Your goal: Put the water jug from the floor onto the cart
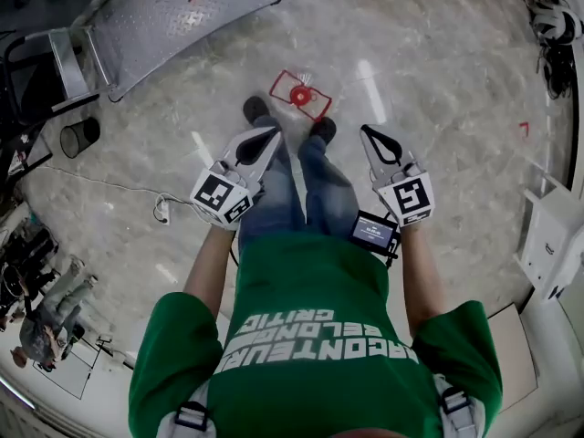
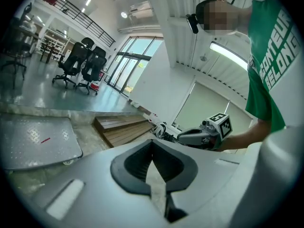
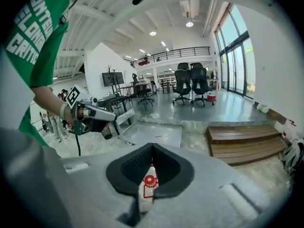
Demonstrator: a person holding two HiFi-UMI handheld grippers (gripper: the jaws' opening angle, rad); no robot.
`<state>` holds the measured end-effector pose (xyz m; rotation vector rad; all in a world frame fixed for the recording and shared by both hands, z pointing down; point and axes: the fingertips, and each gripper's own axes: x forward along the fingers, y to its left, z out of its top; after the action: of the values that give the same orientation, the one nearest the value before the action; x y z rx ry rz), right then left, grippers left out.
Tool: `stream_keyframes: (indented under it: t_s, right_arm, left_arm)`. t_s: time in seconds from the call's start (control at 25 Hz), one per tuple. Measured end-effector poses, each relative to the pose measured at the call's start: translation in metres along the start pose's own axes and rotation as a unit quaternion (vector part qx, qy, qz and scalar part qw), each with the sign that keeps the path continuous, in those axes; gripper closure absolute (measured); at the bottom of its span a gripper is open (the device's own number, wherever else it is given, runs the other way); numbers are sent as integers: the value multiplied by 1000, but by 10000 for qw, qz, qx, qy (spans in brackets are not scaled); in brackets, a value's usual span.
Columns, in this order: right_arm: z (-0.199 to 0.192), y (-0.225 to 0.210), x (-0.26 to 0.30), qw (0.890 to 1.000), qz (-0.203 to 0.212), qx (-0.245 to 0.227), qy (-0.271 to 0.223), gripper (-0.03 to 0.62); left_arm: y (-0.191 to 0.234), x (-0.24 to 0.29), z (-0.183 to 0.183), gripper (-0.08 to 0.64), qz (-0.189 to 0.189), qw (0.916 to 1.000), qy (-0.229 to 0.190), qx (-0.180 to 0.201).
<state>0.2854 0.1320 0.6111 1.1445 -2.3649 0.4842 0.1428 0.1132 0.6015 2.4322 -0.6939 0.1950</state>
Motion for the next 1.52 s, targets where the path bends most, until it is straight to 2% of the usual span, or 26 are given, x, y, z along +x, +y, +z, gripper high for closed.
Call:
stream_keyframes:
  t_s: [0.16, 0.28, 0.44, 0.6, 0.72, 0.88, 1.04, 1.16, 1.28, 1.4, 1.52]
  right_arm:
    - [-32, -8, 20, 9995, -55, 250, 178, 600]
    - [-70, -23, 43, 9964, -273, 736, 331, 598]
    - [-133, -34, 82, 9865, -458, 1444, 624, 598]
    - [-198, -30, 127, 9746, -449, 1945, 1012, 525]
    - [-244, -22, 156, 9619, -563, 2347, 1280, 474]
    - [-296, -7, 184, 9439, -654, 2742, 1721, 393]
    - [-334, 1, 201, 9228, -785, 3207, 1987, 378]
    - [-351, 1, 210, 9088, -875, 3518, 2067, 377]
    - [-363, 1, 215, 8967, -974, 3763, 2117, 378]
    - [-370, 1, 216, 8859, -1012, 4005, 2109, 377]
    - [-372, 2, 219, 8804, -1006, 4145, 2073, 377]
  left_arm:
    - [14, 15, -12, 543, -168, 9998, 78, 72]
    - [38, 31, -27, 542, -299, 9992, 241, 113]
    - [83, 56, -64, 499, -310, 9975, 628, 135]
    - [130, 82, -114, 414, -203, 9932, 1143, 28]
    - [163, 98, -155, 364, -89, 9873, 1581, -101]
    - [200, 114, -206, 344, 79, 9761, 2167, -142]
    - [232, 122, -253, 342, 277, 9611, 2743, -180]
    - [248, 124, -282, 342, 356, 9503, 3086, -227]
    - [255, 123, -302, 344, 360, 9430, 3296, -296]
    - [255, 124, -313, 347, 366, 9389, 3403, -359]
    - [256, 126, -318, 350, 358, 9374, 3447, -330]
